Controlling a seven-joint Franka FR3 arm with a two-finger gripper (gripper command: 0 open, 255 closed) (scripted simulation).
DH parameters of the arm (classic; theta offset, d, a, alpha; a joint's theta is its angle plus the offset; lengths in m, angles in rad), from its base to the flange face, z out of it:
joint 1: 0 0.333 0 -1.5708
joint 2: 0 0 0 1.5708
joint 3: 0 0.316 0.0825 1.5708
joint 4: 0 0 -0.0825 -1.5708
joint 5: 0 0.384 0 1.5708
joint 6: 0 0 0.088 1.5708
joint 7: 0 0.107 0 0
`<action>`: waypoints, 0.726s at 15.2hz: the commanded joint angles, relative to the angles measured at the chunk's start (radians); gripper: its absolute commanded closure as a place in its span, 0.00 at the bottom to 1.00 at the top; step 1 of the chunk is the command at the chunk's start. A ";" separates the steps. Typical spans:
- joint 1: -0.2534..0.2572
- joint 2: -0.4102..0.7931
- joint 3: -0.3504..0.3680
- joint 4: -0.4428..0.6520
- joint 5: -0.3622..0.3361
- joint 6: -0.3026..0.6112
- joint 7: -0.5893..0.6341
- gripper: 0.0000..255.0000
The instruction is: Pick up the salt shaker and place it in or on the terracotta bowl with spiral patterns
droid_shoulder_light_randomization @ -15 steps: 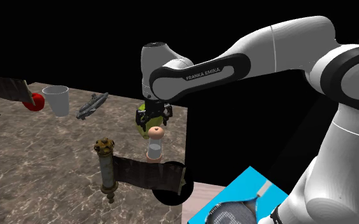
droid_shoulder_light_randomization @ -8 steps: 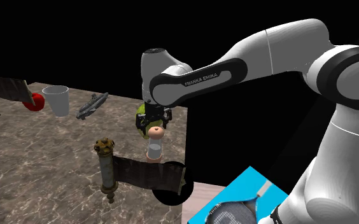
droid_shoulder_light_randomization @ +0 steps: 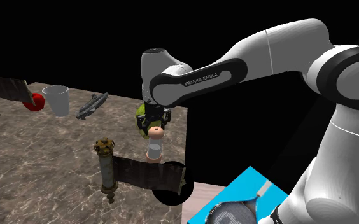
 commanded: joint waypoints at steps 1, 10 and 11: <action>0.000 0.000 0.000 0.000 0.000 0.000 0.000 1.00; -0.001 -0.024 0.003 0.037 0.013 -0.060 -0.013 1.00; -0.001 -0.028 0.003 0.046 0.015 -0.072 -0.015 1.00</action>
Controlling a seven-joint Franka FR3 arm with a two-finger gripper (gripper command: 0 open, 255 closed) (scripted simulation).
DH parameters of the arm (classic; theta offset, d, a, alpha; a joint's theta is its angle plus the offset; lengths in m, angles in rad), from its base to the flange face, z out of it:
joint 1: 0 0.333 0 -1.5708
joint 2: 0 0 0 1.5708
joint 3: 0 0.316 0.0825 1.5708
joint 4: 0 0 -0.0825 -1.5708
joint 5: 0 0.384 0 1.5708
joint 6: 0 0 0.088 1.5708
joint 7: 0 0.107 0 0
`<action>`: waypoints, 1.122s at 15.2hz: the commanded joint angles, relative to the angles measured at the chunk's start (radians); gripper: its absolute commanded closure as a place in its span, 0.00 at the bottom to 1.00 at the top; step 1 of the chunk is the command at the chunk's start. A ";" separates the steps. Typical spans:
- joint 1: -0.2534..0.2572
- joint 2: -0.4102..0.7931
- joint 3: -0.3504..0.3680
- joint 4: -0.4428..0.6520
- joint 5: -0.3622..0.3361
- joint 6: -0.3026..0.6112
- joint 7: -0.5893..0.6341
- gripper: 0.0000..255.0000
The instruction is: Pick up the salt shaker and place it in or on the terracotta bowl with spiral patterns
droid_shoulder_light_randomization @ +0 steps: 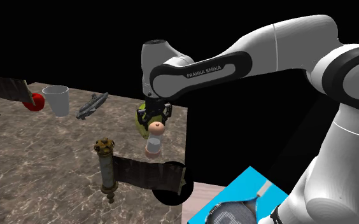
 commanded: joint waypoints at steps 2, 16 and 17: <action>0.000 -0.011 0.002 0.029 0.006 -0.039 -0.006 1.00; 0.001 -0.042 0.006 0.178 0.024 -0.216 -0.032 1.00; 0.002 -0.043 0.006 0.191 0.025 -0.229 -0.033 1.00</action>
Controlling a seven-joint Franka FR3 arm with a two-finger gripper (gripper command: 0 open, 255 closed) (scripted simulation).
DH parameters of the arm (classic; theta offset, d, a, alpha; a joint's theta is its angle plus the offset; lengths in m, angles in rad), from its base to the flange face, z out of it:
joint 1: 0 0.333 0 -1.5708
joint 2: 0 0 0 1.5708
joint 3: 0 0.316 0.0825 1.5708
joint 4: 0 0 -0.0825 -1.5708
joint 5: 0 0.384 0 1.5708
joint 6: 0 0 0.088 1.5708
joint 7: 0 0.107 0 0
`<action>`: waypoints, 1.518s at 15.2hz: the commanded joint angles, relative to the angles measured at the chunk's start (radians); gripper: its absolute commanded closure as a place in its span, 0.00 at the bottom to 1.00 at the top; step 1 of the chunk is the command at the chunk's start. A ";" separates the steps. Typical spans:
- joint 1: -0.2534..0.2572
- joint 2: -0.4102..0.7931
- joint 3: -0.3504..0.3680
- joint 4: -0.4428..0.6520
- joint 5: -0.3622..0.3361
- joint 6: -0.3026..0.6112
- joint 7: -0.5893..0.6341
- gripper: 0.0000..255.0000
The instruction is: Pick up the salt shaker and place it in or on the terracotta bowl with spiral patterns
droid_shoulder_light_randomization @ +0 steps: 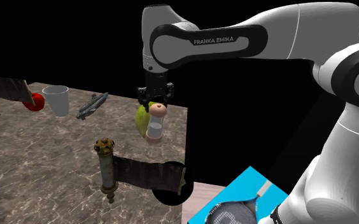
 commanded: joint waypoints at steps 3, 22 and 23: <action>0.001 -0.004 0.001 0.048 0.003 -0.052 -0.006 1.00; 0.051 -0.364 0.047 -0.114 0.125 -0.237 0.058 1.00; 0.057 -0.390 0.050 -0.126 0.135 -0.251 0.065 1.00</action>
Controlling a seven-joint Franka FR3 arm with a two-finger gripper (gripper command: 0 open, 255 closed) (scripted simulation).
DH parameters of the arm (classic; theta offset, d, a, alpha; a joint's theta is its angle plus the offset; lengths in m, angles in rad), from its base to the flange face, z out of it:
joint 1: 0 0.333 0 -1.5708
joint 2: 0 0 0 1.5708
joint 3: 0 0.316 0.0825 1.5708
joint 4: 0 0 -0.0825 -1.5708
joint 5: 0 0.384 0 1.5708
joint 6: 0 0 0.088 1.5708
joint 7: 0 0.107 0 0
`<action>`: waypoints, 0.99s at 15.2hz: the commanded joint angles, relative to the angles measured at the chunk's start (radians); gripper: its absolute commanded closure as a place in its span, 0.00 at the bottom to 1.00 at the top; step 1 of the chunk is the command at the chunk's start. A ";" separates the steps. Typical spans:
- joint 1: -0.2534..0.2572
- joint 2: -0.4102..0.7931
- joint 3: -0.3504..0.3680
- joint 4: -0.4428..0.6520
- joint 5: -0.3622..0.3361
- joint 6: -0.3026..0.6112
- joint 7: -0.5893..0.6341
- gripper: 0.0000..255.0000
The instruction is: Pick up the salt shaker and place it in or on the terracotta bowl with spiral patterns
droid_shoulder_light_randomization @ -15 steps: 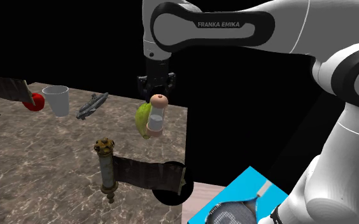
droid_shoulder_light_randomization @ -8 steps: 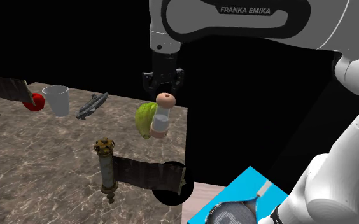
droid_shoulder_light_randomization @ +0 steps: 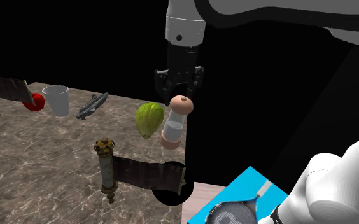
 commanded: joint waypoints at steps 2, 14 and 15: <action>0.016 -0.079 0.007 -0.034 0.029 -0.042 0.016 1.00; 0.023 -0.109 0.009 -0.225 0.041 0.120 0.019 1.00; 0.023 -0.110 0.010 -0.239 0.041 0.133 0.020 1.00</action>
